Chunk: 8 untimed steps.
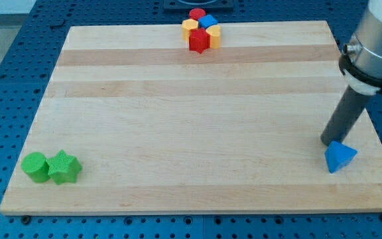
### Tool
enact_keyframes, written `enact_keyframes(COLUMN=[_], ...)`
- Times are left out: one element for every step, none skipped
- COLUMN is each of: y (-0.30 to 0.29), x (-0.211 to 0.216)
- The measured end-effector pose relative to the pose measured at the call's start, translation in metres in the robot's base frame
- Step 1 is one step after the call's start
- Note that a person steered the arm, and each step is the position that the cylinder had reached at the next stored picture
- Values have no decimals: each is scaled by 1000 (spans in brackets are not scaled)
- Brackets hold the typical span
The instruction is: Slide the green circle along with green star a bit right
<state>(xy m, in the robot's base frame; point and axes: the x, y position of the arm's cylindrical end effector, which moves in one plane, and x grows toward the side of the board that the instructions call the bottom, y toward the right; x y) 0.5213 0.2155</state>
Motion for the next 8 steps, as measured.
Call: enact_keyframes(y=[1, 0, -23, -86, -177, -285, -370, -452], x=[18, 25, 20, 16, 16, 9, -6, -33])
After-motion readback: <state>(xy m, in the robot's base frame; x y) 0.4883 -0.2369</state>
